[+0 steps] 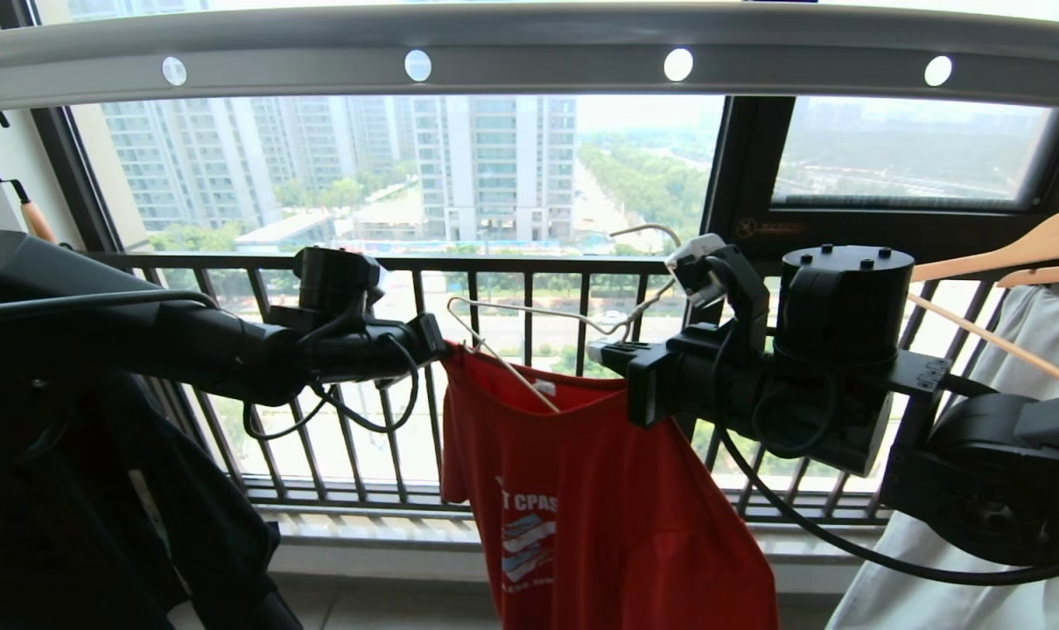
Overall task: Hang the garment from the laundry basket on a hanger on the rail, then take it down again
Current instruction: Take the clothes off the clothes rack
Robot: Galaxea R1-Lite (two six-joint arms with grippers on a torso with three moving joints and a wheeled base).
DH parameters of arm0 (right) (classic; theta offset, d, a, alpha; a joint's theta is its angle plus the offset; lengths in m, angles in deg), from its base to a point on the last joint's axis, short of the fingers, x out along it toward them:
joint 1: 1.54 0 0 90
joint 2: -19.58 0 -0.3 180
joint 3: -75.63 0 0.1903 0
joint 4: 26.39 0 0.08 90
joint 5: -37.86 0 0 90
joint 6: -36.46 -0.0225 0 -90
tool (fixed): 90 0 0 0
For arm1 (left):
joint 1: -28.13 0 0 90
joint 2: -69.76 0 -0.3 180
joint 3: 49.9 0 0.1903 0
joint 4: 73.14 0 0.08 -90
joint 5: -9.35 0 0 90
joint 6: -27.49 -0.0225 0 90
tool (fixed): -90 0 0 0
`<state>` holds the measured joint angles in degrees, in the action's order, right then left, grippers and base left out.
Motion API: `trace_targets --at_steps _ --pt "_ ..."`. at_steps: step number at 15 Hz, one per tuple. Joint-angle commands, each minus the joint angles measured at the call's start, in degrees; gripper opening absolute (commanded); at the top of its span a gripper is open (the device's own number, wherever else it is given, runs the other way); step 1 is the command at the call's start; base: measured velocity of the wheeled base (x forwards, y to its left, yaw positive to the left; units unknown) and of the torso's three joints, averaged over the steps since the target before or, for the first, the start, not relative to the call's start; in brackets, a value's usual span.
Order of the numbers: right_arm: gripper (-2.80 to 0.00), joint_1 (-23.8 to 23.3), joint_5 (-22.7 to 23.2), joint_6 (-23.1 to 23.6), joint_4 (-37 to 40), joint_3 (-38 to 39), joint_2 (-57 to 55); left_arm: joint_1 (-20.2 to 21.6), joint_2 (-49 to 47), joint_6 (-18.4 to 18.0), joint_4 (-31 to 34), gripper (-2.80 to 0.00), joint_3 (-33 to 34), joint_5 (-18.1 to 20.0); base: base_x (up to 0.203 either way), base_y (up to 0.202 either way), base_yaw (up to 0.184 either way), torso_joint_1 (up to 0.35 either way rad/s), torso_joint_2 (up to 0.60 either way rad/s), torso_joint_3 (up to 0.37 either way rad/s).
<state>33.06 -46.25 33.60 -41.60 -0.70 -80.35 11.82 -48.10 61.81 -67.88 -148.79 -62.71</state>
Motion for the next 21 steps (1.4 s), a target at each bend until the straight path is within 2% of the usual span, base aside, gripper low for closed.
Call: trace_targets --at_steps 1,4,8,11,15,17,19,21 --pt "-2.8 -0.07 0.0 -0.04 -0.44 -0.12 -0.18 -1.06 -0.13 -0.08 -0.09 -2.8 0.6 0.08 0.0 0.0 0.0 0.0 0.0 0.0" --pt "-2.8 -0.3 -0.12 -0.19 -0.92 -0.32 -1.13 -2.97 1.47 -0.63 1.88 -2.8 1.25 -0.01 0.0 0.0 0.0 0.0 0.0 0.0" --pt "-2.8 -0.54 -2.14 -3.69 -10.04 -0.53 -3.96 -6.32 5.04 -2.33 7.51 -2.8 1.34 -0.01 0.0 0.0 0.0 0.0 0.0 0.0" --pt "-2.8 -0.6 -3.38 -4.25 -10.48 -1.38 -4.6 -8.31 7.91 -2.33 10.0 -2.8 1.53 -0.01 0.0 0.0 0.0 0.0 0.0 0.0" --pt "-2.8 -1.03 -5.19 -4.52 -11.25 -2.14 -4.75 -9.27 8.35 -2.24 10.54 -2.8 1.79 -0.01 0.0 0.0 0.0 0.0 0.0 0.0" --pt "-2.8 -1.19 -6.91 -6.87 -12.4 -3.35 -4.9 -11.34 8.66 -2.31 10.46 -2.8 2.92 -0.01 0.0 0.0 0.0 0.0 0.0 0.0" --pt "-2.8 -1.64 -8.94 -7.31 -13.62 -4.56 -5.58 -12.73 9.56 -2.24 10.61 -2.8 3.51 0.05 0.0 0.0 0.0 0.0 0.0 0.0" --pt "-2.8 -1.56 -11.87 -7.1 -16.07 -5.23 -6.9 -16.09 10.87 -2.24 10.7 -2.8 5.16 0.03 0.0 0.0 0.0 0.0 0.0 0.0"
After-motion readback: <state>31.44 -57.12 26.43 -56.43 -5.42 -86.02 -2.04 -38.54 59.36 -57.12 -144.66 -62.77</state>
